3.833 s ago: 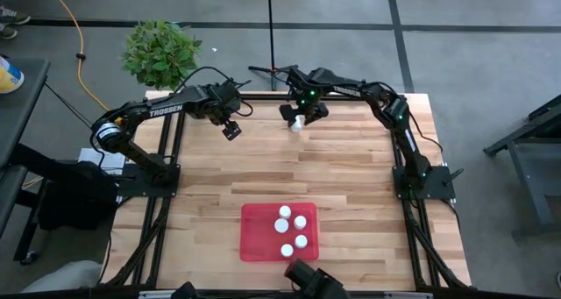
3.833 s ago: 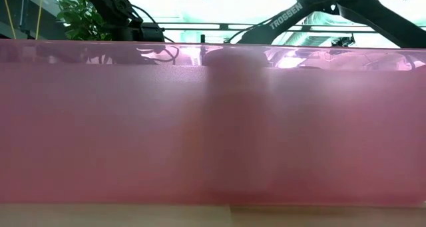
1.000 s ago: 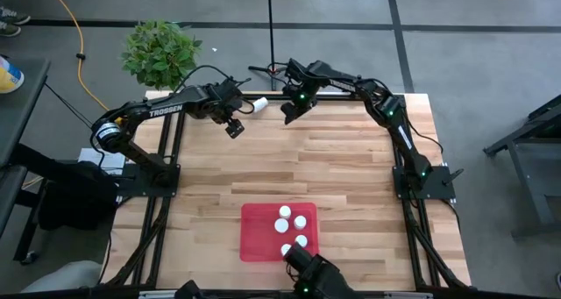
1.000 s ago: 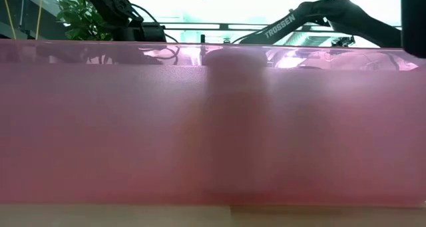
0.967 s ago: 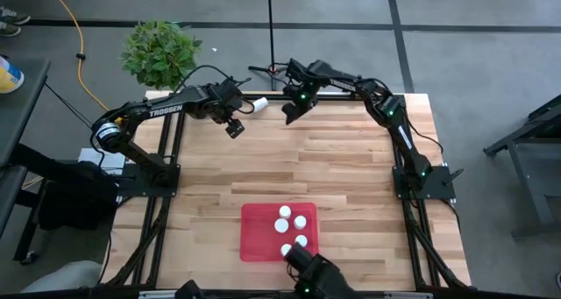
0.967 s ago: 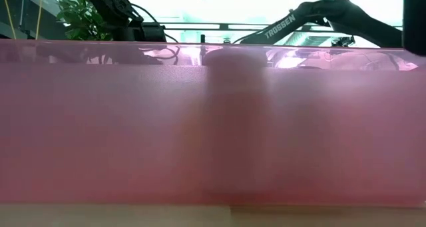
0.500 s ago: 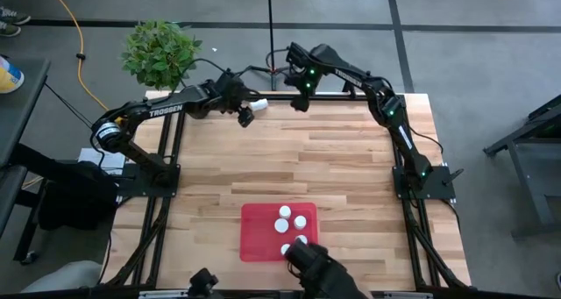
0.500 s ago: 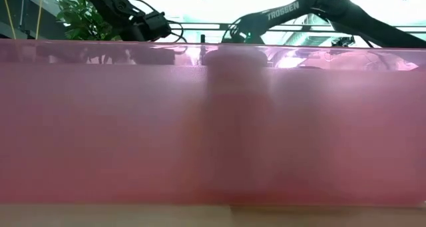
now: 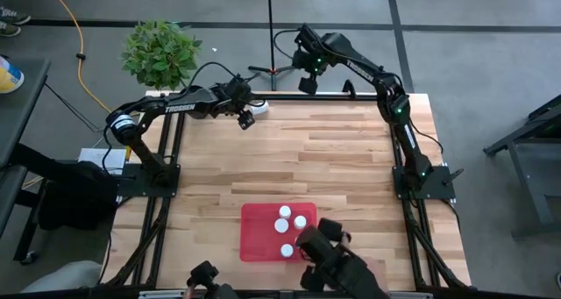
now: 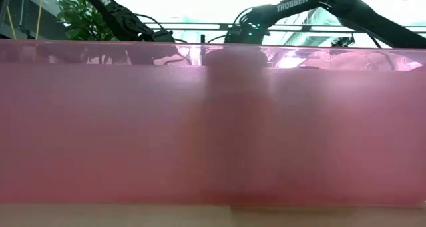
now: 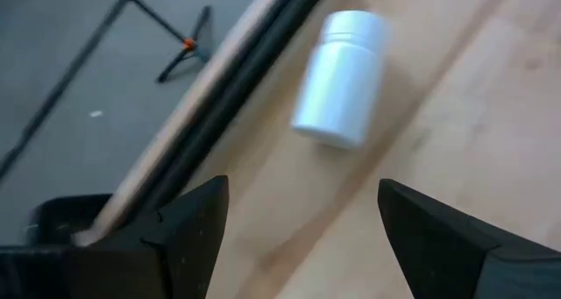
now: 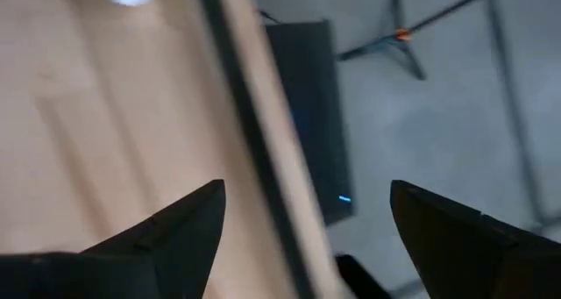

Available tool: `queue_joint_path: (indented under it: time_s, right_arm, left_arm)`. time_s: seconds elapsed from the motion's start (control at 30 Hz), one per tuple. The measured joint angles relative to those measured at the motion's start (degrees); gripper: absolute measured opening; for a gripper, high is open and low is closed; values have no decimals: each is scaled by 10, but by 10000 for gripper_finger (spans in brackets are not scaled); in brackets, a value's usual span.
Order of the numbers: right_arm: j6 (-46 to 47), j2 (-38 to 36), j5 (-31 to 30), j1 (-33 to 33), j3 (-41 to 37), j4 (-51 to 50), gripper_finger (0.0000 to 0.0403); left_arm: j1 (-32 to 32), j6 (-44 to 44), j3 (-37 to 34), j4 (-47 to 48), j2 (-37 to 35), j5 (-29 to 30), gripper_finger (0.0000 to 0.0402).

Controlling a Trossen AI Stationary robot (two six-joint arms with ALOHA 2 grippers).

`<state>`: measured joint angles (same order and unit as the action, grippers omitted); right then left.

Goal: Pick and place pill bottles into a basket
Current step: Put the white medicine bottle into the red bin

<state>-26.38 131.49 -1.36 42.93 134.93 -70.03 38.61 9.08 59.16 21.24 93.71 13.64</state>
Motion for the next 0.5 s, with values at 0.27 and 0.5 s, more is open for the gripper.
queue_joint_path:
  time_s: [0.27, 0.5]
  right_arm:
    - [-21, -25, 7, 28, 0, 41, 313]
    - [-22, -27, 45, 37, 0, 52, 313]
  left_arm:
    - [0, 51, 0, 3, 2, -101, 326]
    - [0, 106, 21, 16, 20, -155, 326]
